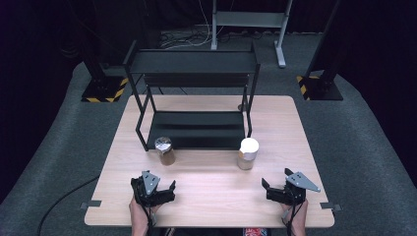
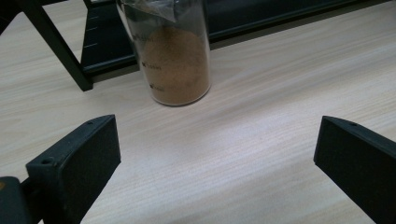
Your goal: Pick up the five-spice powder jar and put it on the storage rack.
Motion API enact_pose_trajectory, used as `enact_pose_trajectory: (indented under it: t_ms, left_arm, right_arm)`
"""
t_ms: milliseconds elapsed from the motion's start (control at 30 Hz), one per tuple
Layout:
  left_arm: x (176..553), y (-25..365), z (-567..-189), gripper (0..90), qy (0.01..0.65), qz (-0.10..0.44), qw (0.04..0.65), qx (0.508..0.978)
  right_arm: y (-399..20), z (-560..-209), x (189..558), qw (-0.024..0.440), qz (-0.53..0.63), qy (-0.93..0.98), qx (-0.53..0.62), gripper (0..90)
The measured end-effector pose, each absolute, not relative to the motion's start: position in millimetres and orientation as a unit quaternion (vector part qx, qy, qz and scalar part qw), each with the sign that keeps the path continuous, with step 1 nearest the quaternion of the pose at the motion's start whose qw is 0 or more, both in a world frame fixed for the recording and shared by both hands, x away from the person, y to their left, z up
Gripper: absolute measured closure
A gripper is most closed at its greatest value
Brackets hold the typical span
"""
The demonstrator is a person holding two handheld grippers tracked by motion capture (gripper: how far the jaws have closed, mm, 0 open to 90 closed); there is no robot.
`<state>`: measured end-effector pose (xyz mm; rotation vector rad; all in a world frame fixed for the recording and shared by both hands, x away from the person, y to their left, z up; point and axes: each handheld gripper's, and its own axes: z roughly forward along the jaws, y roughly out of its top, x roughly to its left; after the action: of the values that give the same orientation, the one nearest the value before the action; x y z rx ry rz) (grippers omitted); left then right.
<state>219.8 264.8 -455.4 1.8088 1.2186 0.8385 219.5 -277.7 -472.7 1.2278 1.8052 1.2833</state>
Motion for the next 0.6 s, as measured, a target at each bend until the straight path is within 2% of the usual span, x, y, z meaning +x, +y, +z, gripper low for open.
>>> enact_pose_trajectory:
  t_ms: [600]
  left_arm:
    - [264,270,-452,0.0,0.500,0.306,0.408,0.701]
  right_arm:
    - [-275,-471,220,0.303,0.477,0.682,0.464,0.0]
